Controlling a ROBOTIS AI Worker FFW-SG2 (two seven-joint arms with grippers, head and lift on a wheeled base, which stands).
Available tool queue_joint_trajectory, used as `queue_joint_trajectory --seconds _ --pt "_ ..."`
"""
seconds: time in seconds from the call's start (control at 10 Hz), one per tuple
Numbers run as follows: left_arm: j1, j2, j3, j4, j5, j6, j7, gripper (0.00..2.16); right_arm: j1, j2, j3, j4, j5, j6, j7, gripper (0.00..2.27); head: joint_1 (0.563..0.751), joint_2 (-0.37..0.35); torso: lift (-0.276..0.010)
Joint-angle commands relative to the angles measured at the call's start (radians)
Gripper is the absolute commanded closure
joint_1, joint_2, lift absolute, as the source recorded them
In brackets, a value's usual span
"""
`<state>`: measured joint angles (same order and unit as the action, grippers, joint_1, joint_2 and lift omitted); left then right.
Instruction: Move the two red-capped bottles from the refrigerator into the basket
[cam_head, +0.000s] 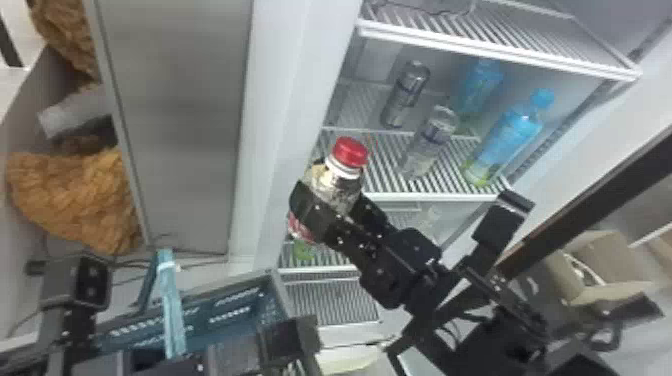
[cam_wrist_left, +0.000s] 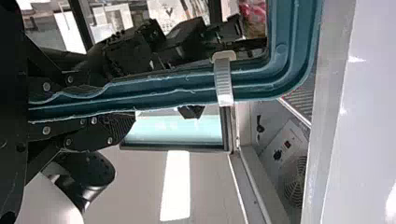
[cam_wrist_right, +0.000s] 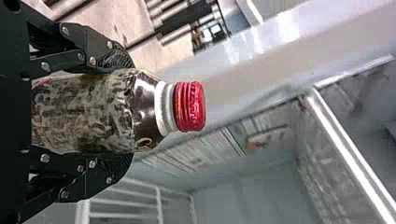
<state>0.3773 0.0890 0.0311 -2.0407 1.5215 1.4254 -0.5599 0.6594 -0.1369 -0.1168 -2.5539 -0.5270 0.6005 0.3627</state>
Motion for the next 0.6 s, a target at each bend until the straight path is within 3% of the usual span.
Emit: queue_joint_trajectory --seconds 0.0,0.5 --pt "0.003 0.0 0.001 0.0 0.014 -0.009 0.0 1.21 0.001 0.006 -0.037 -0.017 -0.003 0.069 0.044 1.28 0.695 -0.312 0.0" --pt "0.006 -0.002 0.005 0.0 0.026 -0.036 0.0 1.21 -0.026 -0.007 -0.051 -0.061 -0.061 0.187 0.157 1.28 0.695 -0.283 0.0"
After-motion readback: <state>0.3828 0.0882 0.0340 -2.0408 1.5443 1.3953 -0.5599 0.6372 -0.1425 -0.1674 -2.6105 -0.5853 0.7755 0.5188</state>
